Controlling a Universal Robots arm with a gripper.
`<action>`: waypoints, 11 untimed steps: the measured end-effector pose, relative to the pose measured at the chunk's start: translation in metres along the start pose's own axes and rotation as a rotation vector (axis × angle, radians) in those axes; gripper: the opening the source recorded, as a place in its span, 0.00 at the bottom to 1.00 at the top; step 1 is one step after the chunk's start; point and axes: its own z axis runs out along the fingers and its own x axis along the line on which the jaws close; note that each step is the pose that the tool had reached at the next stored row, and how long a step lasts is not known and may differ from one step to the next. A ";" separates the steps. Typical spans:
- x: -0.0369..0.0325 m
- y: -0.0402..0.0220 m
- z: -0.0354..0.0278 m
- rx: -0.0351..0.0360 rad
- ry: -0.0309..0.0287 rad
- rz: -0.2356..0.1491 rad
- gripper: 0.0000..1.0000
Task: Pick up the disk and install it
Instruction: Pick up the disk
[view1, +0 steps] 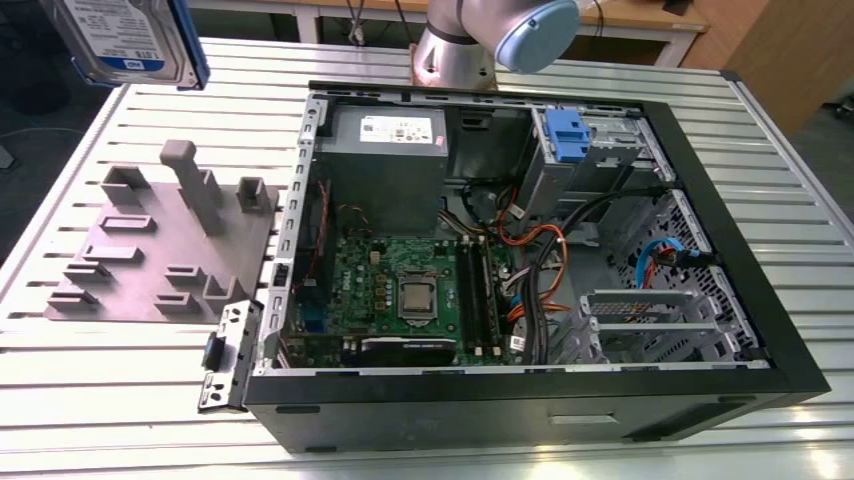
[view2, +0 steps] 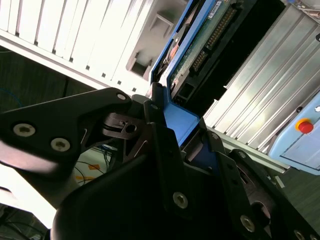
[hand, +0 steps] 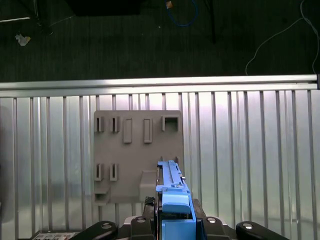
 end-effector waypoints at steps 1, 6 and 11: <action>0.0000 -0.0004 0.0000 0.0000 0.0000 0.000 0.37; -0.0001 -0.0033 0.0000 0.0000 0.0000 0.000 0.37; -0.0003 -0.0058 -0.0001 0.0000 0.0000 0.000 0.37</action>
